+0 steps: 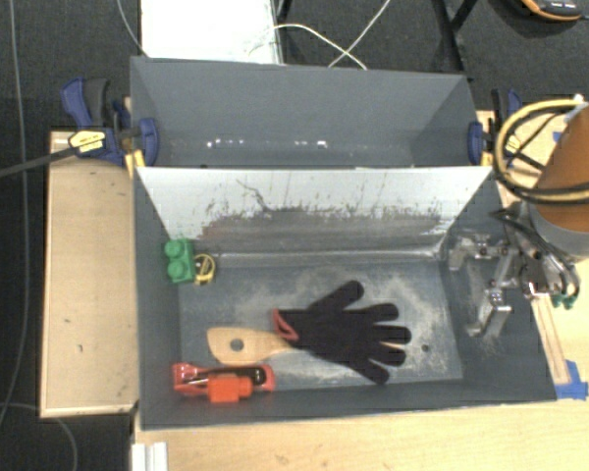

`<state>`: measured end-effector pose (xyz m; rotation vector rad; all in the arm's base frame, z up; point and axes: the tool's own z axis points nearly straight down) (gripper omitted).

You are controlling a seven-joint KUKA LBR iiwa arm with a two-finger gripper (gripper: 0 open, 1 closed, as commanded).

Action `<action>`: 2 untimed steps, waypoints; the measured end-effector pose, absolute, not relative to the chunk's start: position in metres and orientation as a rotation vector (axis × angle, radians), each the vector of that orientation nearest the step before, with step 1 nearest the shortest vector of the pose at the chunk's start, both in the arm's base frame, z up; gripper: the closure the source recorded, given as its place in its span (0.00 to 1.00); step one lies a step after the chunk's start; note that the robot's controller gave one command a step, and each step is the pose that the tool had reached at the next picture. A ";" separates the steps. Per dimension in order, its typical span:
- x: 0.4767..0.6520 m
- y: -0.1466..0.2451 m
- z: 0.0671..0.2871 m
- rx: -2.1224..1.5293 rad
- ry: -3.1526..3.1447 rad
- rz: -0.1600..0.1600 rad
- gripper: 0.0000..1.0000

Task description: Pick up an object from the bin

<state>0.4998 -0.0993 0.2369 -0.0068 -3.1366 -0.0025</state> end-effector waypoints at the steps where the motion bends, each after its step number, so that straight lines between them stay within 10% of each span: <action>1: 0.501 -0.099 0.241 0.003 -3.145 0.000 0.00; 2: 0.501 -0.047 0.125 0.399 -3.123 0.002 0.00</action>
Offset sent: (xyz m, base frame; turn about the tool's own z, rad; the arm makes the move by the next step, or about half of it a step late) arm -0.0004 0.0764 -0.1669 -0.3809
